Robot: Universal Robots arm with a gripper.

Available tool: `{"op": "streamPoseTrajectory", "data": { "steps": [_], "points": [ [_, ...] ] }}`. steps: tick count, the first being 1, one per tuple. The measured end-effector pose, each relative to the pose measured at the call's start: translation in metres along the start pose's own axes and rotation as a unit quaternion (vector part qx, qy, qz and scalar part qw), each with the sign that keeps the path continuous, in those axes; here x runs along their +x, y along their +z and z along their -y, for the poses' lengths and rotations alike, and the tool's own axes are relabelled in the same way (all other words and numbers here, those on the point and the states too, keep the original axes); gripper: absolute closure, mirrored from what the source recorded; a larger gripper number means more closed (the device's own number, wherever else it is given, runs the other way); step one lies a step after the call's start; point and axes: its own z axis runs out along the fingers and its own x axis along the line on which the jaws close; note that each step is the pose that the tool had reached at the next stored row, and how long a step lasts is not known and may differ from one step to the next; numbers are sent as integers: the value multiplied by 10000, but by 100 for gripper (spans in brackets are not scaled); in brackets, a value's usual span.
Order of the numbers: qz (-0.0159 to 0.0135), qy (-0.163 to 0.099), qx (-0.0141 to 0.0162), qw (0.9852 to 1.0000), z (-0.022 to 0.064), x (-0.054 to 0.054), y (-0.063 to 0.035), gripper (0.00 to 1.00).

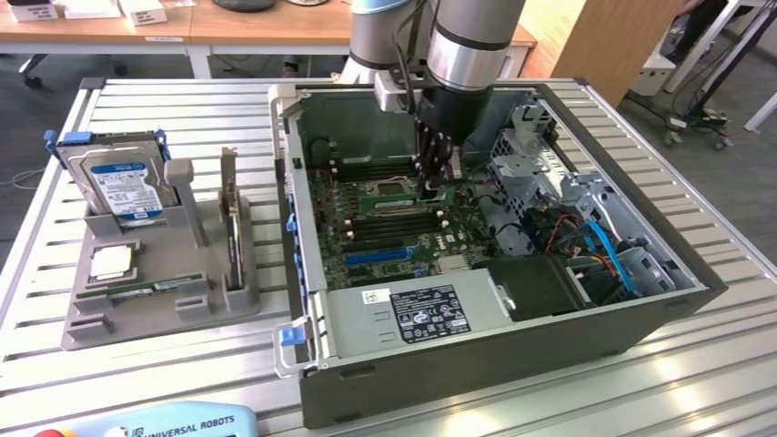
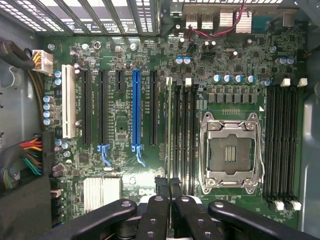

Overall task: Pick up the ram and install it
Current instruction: 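Insert the ram into the slot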

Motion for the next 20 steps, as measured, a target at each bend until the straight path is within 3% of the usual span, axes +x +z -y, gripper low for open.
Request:
{"op": "streamPoseTrajectory", "data": {
  "steps": [7,20],
  "points": [
    [1,0,1,10000,0,-1,9,88],
    [0,0,0,10000,0,-2,119,88]
  ]
}}
